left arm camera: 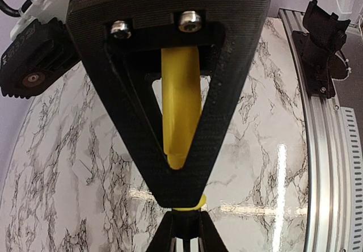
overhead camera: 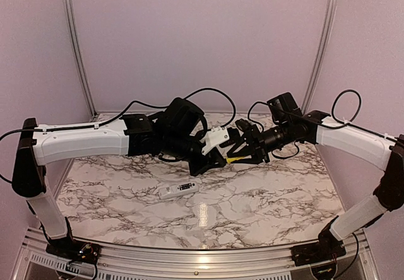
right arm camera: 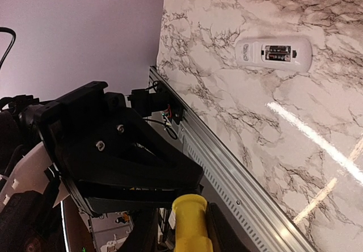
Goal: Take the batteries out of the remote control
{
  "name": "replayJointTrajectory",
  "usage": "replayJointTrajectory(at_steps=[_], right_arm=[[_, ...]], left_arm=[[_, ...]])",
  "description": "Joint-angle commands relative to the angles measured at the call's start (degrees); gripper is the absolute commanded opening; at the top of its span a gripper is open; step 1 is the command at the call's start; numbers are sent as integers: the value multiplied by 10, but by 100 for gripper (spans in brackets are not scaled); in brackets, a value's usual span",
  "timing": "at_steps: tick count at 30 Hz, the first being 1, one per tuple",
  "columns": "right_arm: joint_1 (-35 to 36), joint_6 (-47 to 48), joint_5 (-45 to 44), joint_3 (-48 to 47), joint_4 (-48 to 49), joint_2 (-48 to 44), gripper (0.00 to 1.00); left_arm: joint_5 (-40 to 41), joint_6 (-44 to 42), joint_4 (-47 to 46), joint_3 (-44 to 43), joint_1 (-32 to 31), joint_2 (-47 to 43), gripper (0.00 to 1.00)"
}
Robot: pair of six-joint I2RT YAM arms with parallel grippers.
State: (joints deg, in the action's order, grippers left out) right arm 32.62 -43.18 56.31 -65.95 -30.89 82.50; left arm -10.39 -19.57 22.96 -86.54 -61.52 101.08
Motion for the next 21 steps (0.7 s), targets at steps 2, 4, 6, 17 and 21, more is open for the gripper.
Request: replayJointTrajectory(at_steps=[2,4,6,17,21], right_arm=[[9,6,3,-17,-6,1,25],[9,6,3,-16,-5,1,23],[10,6,2,-15,-5,2,21],[13,10,-8,-20,-11,4,0],[13,18,-19,-31,-25,3,0]], left_arm=[[9,-7,-3,-14,-3,8,0],[8,-9,-3,-15,-3,8,0],[8,-10,-2,-15,-3,7,0],[22,9,-17,-6,-3,-9,17],[50,24,-48,34,-3,-46,62]])
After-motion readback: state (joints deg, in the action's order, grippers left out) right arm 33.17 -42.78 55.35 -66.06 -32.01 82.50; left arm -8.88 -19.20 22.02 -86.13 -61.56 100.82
